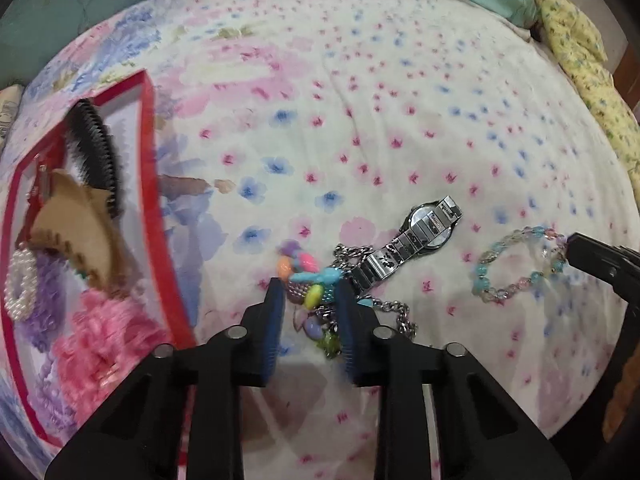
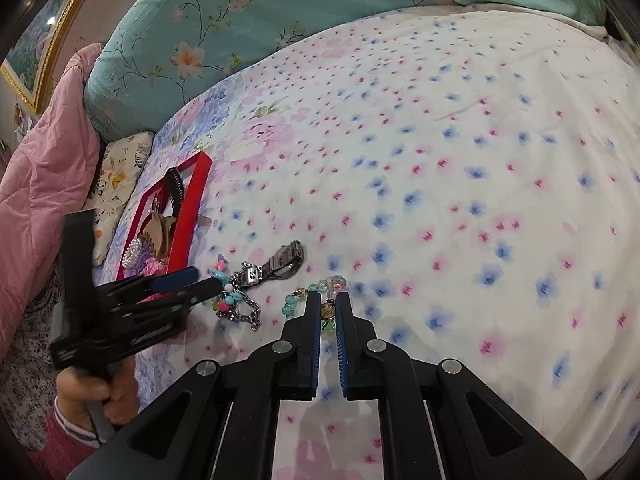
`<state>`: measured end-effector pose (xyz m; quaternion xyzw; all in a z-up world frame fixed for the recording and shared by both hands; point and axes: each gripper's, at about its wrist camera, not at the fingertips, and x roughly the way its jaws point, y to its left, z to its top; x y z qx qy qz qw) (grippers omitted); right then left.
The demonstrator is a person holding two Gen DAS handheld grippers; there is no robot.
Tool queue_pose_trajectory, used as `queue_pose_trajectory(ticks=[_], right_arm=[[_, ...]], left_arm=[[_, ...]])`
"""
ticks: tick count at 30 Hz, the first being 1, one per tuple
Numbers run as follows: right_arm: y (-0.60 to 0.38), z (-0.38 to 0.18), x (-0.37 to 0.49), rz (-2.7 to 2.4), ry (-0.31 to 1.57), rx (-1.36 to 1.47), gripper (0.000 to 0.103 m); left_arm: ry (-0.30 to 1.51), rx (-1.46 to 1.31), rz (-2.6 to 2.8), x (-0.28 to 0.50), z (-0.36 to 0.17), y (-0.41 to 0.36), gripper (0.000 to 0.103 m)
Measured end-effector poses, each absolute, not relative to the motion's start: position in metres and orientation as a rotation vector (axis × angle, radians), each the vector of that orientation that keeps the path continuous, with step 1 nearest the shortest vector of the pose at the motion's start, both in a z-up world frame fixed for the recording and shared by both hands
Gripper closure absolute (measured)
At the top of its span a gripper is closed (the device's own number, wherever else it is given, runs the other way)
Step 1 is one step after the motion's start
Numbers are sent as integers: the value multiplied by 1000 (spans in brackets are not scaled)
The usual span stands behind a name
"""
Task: Organize jewelry
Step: 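Grasp the colorful charm bracelet with the left tool while the right tool grasps the blue beaded bracelet, then carry both bracelets into the box and open both tools over the scrunchies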
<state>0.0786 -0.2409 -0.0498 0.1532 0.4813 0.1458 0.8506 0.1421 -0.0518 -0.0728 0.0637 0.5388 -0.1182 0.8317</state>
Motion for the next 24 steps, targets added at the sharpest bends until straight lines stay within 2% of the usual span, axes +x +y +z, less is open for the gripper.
queue_pose_trajectory(ticks=[3, 4, 13, 24], right_arm=[[-242, -55, 77, 312, 1021, 334, 96], [-241, -56, 78, 313, 1023, 338, 96], [-242, -43, 71, 335, 979, 361, 96], [-229, -24, 62, 374, 947, 361, 96]], left_arm=[[1107, 202, -239, 140, -71, -60, 83], [1097, 197, -251, 138, -69, -60, 97], [1019, -1, -278, 114, -31, -25, 98], [923, -113, -264, 83, 8, 10, 98]])
